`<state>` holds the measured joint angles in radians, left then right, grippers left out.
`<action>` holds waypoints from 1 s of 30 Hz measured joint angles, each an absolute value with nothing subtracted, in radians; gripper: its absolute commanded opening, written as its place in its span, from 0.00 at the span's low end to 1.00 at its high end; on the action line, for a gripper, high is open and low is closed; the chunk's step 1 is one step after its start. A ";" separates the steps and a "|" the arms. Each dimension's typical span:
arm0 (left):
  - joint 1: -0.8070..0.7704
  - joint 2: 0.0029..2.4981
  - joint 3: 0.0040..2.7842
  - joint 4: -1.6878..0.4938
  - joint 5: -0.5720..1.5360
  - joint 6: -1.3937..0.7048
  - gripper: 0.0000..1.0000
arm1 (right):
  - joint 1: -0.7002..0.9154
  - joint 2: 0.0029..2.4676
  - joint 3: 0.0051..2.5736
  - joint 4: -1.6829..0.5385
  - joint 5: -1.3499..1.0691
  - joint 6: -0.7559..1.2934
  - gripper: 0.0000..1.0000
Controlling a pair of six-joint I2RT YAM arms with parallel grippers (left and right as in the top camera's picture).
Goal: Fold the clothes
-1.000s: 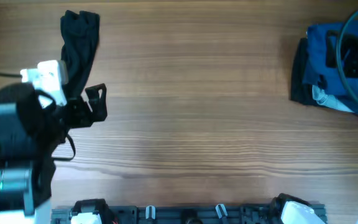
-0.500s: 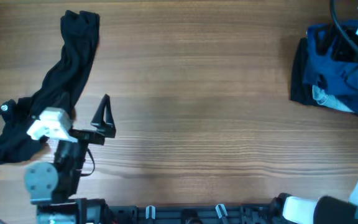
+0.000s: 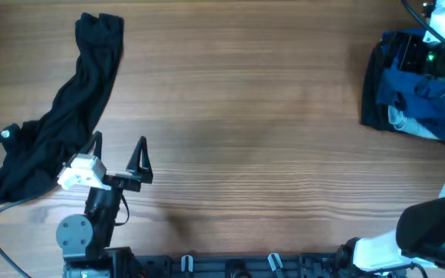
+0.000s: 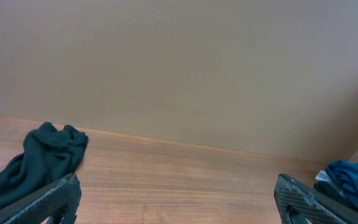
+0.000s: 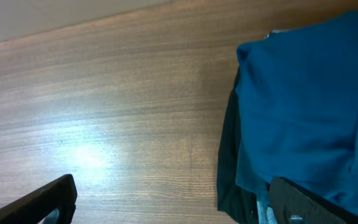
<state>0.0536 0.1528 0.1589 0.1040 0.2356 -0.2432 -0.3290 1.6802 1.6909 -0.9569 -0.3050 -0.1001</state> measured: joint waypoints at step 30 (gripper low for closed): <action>0.054 0.014 0.022 -0.078 0.205 -0.246 1.00 | -0.329 1.690 1.691 -0.957 -0.305 -0.097 1.00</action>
<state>0.0536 0.0135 0.0216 -0.0776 0.2054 -0.2459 -0.3290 1.6897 1.6909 -0.9573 -0.3050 -0.0975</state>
